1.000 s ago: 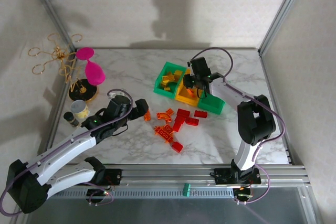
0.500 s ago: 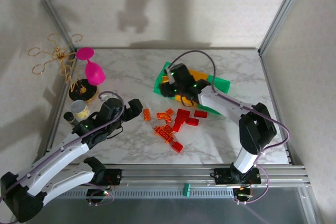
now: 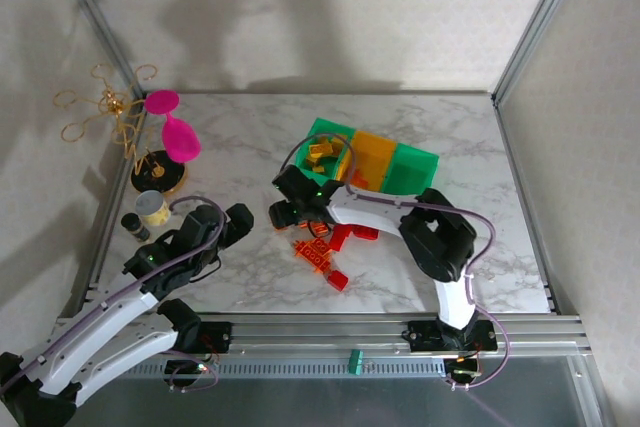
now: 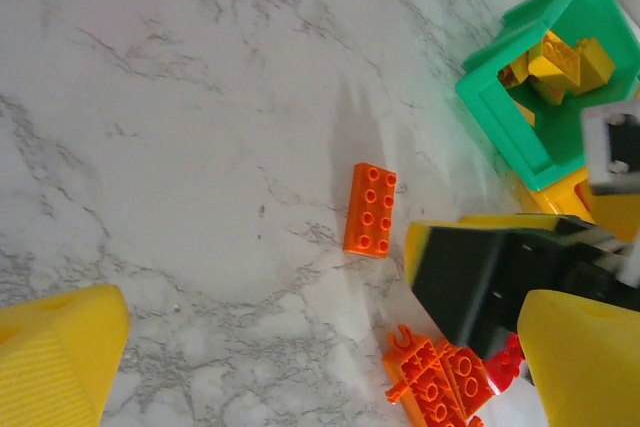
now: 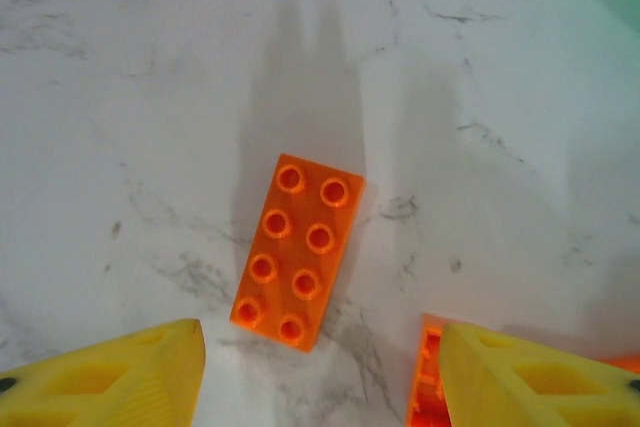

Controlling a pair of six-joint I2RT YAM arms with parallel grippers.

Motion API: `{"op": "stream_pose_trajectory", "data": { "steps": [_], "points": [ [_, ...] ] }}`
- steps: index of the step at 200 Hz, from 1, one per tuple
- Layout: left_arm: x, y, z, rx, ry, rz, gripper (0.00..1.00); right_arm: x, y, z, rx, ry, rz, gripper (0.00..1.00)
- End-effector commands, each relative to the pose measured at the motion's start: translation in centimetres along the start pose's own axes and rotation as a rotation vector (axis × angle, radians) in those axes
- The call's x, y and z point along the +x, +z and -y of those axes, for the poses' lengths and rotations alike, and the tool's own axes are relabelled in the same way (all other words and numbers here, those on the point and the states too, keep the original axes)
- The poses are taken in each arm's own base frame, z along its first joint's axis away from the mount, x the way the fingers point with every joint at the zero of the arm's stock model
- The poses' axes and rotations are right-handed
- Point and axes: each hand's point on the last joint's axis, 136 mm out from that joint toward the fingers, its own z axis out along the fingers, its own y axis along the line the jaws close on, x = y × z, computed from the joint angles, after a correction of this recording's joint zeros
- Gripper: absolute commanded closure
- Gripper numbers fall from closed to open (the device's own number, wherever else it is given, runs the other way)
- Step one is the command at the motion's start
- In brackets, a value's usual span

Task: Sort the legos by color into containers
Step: Pick up the lego from the center of the table.

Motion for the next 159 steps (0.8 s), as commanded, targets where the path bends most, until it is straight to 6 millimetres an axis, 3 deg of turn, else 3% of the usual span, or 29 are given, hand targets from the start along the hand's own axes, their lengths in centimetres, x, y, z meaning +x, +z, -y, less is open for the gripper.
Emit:
{"op": "stream_pose_trajectory", "data": {
  "steps": [1, 27, 86, 159],
  "points": [
    [-0.1, 0.0, -1.5, -0.051, -0.029, 0.026, 0.0, -2.0, 0.8, 0.0, 0.067, 0.014, 0.043, 0.37],
    [-0.4, -0.2, -2.1, -0.076, -0.036, 0.04, 0.0, -2.1, 2.2, -0.1, 0.112, -0.021, 0.047, 0.36],
    [-0.4, -0.2, -2.4, -0.083, -0.043, 0.047, 0.0, -0.3, 4.8, -0.4, 0.182, -0.078, -0.007, 0.38],
    [-0.3, 0.0, -2.4, -0.081, -0.047, 0.046, 0.0, 1.1, 5.9, -1.2, 0.171, -0.096, -0.034, 0.59]
  ]
}}
